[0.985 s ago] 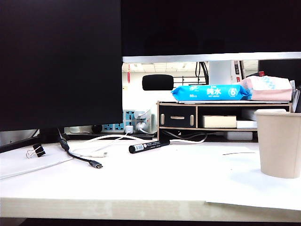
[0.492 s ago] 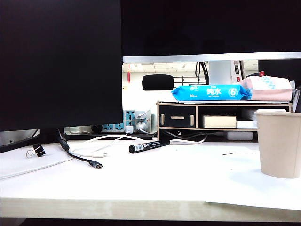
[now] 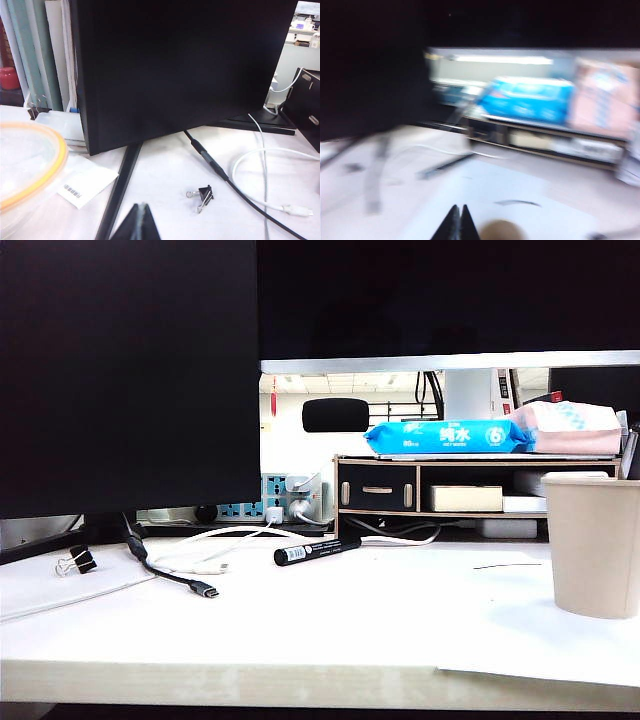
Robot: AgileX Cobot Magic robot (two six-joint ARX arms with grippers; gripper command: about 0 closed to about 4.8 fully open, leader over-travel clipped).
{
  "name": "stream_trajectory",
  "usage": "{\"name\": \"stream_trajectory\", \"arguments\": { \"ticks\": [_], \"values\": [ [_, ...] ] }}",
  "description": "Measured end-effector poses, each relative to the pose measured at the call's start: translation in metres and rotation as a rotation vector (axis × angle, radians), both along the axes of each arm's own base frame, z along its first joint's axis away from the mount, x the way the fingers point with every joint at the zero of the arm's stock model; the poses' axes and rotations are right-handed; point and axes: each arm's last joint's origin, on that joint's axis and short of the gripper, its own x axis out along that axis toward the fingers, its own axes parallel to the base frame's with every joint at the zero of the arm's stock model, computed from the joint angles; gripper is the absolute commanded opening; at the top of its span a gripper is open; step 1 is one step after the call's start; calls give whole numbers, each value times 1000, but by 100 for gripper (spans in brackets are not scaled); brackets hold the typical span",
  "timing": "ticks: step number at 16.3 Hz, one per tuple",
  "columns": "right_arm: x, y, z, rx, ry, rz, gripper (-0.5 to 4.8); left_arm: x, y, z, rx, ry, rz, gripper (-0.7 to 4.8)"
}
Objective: Pick up the marker from the paper cup and put it on the table.
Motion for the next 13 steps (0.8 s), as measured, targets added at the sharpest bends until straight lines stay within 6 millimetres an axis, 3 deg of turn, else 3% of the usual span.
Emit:
{"name": "stream_trajectory", "arguments": {
  "ticks": [3,7,13],
  "values": [
    [21,-5,-44,-25,33,-240,5,0,0,0,0,4,0,-5],
    [43,-9,-94,-8,-41,-339,5,0,0,-1,0,6,0,-5],
    [52,-11,-126,40,-36,-377,5,0,0,-1,0,7,0,-5]
  ]
}}
